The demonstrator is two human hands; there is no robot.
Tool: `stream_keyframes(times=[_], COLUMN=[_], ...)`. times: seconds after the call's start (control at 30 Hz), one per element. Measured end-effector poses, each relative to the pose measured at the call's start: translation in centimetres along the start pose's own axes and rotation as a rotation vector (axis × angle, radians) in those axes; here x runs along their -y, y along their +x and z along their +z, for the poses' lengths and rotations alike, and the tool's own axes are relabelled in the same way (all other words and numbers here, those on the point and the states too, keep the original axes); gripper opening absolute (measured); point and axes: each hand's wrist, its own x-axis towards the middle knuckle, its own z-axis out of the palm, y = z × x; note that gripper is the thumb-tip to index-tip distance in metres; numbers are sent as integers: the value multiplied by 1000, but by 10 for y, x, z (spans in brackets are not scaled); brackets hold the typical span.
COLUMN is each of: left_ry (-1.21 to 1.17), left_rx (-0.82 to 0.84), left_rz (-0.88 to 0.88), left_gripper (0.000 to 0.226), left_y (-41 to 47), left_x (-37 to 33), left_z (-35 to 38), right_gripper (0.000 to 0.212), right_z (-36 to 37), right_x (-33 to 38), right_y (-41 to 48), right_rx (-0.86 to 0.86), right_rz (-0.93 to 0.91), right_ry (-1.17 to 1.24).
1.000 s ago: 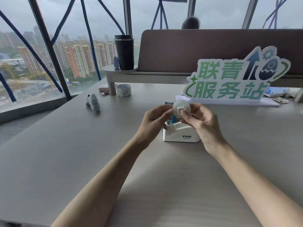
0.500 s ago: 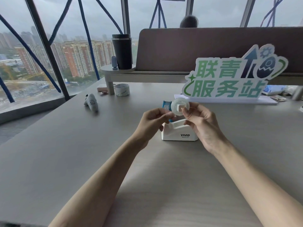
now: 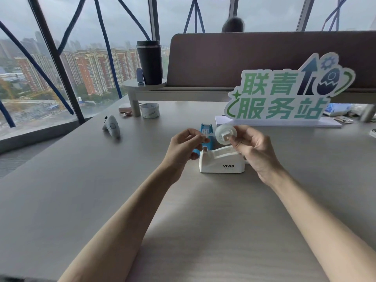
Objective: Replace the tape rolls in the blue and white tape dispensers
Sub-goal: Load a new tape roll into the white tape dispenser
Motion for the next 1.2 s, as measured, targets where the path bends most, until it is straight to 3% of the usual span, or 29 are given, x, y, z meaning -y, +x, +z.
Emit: stream_keyframes(times=[0.77,0.93,1.2], left_ry=[160,359,370], left_rx=[-226,-183,-182], left_rz=[110,122,99], left_gripper=[11,15,14], left_y=[6,7,10], left_x=[11,18,21], left_z=[-4,-4,-5], right_gripper=[32,33,35], right_z=[-21,-27,-25], right_x=[-23,-23,-21], right_y=[10,10,7], right_rx=[38,75,121], right_rz=[-142,-171,-119], right_ry=[-561,-720,-701])
